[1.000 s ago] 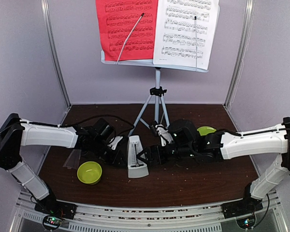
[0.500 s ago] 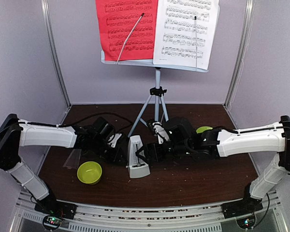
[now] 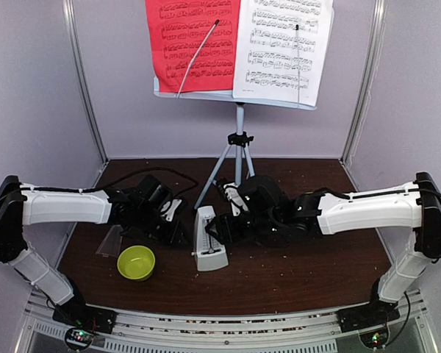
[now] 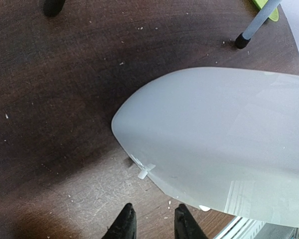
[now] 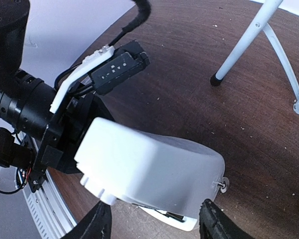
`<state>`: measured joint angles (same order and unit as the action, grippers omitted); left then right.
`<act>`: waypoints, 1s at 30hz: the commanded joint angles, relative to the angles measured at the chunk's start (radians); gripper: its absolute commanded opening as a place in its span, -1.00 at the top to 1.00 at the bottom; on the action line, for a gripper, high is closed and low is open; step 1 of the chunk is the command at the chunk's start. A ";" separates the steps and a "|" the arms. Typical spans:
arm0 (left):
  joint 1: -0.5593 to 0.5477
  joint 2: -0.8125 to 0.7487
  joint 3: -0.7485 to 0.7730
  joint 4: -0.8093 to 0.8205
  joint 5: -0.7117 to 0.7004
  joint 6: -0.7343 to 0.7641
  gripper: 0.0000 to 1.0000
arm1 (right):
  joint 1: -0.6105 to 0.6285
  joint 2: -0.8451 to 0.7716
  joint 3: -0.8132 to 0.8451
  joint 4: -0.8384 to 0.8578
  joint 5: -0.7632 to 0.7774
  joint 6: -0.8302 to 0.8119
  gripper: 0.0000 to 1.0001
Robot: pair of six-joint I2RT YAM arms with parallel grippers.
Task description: Set up the instrument practice props
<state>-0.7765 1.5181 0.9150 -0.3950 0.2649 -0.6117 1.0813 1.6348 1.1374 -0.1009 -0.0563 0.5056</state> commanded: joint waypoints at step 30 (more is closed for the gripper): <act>-0.004 -0.011 0.056 -0.056 -0.050 0.065 0.41 | -0.035 0.005 -0.009 0.016 -0.015 0.007 0.57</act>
<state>-0.7761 1.5146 0.9394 -0.4583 0.2253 -0.5655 1.0531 1.6482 1.1435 -0.1005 -0.0738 0.5049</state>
